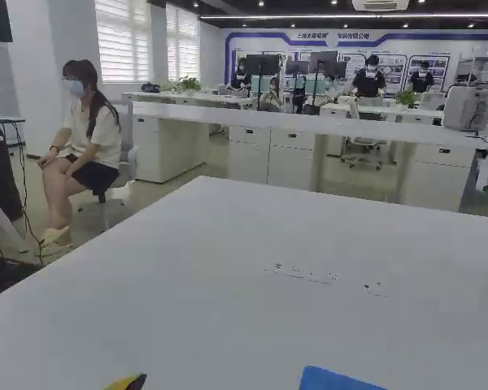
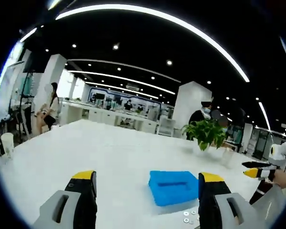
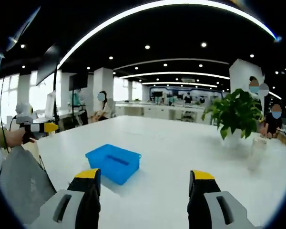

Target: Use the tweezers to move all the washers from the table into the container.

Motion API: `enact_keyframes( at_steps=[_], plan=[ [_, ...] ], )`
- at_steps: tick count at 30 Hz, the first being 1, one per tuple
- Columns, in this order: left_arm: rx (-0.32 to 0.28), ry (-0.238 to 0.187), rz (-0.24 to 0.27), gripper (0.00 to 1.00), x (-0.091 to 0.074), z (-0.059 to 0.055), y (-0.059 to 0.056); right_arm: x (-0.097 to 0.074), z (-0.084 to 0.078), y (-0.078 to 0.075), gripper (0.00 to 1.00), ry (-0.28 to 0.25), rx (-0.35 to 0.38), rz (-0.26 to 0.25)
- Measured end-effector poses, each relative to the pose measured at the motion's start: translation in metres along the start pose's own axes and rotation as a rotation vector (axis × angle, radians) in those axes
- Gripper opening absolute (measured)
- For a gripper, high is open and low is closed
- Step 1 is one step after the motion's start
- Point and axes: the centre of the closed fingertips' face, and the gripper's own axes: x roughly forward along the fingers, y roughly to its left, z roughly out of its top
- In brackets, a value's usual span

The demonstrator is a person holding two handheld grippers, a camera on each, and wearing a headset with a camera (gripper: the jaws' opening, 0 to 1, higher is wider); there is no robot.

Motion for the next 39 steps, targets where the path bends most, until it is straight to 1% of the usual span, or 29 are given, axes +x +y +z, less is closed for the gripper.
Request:
enact_keyframes(
  at_steps=[2, 4, 5, 6, 9, 10, 13, 16, 19, 21, 25, 29, 32, 34, 39],
  plan=[
    [-0.004, 0.007, -0.001, 0.9, 0.001, -0.001, 0.0, 0.0, -0.003, -0.005, 0.75, 0.01, 0.011, -0.012],
    [-0.015, 0.012, -0.004, 0.9, 0.0, -0.002, 0.0, 0.0, -0.008, -0.008, 0.74, 0.031, 0.007, -0.008],
    [-0.011, 0.006, 0.003, 0.9, -0.002, -0.001, 0.001, 0.001, -0.008, -0.006, 0.73, 0.031, 0.0, 0.0],
    [0.005, -0.006, 0.023, 0.89, -0.004, 0.002, 0.004, 0.001, -0.007, -0.004, 0.73, 0.031, -0.003, 0.008],
    [-0.001, -0.017, 0.03, 0.89, -0.005, 0.004, 0.006, 0.001, -0.008, 0.0, 0.73, 0.032, -0.023, 0.027],
    [-0.012, -0.017, 0.025, 0.89, -0.005, 0.004, 0.006, 0.001, -0.008, 0.0, 0.73, 0.035, -0.024, 0.028],
    [-0.018, -0.018, 0.006, 0.89, -0.004, 0.004, 0.003, 0.001, -0.01, -0.001, 0.74, 0.042, -0.018, 0.024],
    [-0.013, -0.011, -0.004, 0.89, -0.004, 0.003, 0.001, 0.001, -0.008, -0.001, 0.75, 0.029, -0.001, 0.015],
    [-0.011, -0.004, -0.012, 0.89, -0.004, 0.003, 0.0, 0.001, -0.008, -0.004, 0.75, 0.026, 0.006, 0.006],
    [-0.011, -0.007, -0.013, 0.89, -0.004, 0.003, 0.0, 0.001, -0.01, -0.005, 0.73, 0.031, 0.006, 0.003],
    [-0.023, -0.013, -0.013, 0.88, -0.006, 0.004, 0.0, 0.002, -0.012, -0.002, 0.72, 0.048, -0.003, 0.012],
    [-0.029, -0.023, -0.006, 0.88, -0.007, 0.006, 0.003, 0.004, -0.017, 0.0, 0.72, 0.074, -0.02, 0.02],
    [-0.036, -0.019, -0.014, 0.88, -0.006, 0.005, 0.002, 0.004, -0.02, 0.002, 0.73, 0.093, -0.028, 0.018],
    [-0.033, -0.017, -0.024, 0.87, -0.006, 0.005, 0.0, 0.004, -0.02, 0.001, 0.73, 0.093, -0.026, 0.02],
    [-0.017, -0.013, -0.018, 0.86, -0.006, 0.005, 0.001, 0.006, -0.023, 0.004, 0.72, 0.108, -0.033, 0.029]
  ],
)
